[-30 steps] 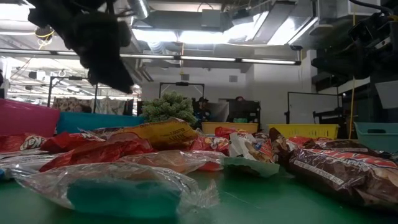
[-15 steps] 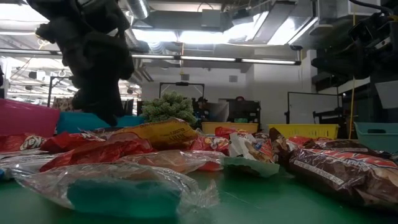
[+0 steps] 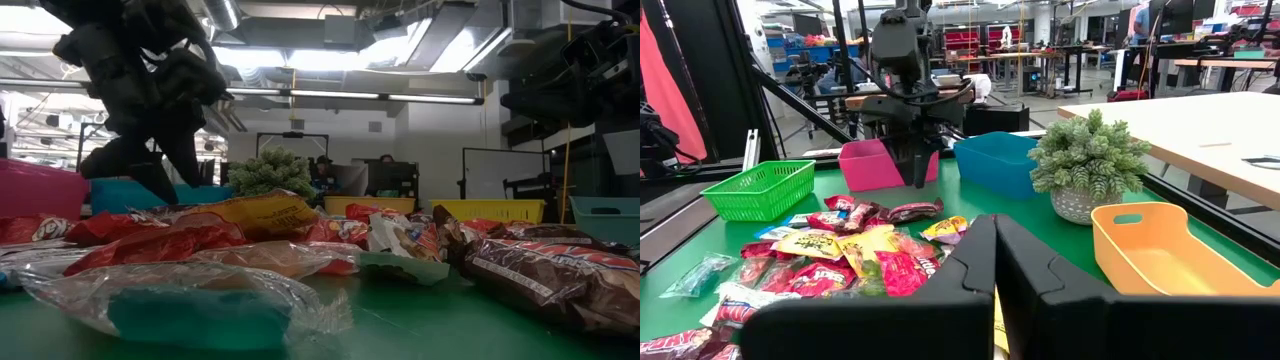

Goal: Sort candy
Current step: Put the brown chocolate into the red bin

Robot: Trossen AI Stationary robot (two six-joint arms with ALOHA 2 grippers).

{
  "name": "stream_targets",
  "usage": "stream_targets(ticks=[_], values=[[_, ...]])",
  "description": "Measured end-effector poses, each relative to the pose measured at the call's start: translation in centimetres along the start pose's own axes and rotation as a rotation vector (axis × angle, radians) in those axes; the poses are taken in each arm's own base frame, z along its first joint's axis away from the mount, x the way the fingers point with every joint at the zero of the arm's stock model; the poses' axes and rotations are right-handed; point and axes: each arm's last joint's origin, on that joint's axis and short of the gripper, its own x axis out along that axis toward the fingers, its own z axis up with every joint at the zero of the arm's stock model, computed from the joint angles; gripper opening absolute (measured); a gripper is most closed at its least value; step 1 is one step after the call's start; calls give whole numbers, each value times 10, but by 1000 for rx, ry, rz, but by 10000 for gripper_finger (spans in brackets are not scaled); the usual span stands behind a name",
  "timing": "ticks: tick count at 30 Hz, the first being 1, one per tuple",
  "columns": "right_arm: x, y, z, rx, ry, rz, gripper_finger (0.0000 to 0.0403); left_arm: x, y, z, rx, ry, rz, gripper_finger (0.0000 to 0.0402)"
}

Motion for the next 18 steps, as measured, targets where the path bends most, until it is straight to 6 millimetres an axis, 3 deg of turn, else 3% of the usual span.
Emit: stream_targets(ticks=[9, 18], values=[[0, 0, 0, 0, 0, 0, 1, 2, -4, -2, -32, -67, -16, 153], [0, 0, 0, 0, 1, 0, 1, 28, -3, -5, -28, -47, 16, 153]])
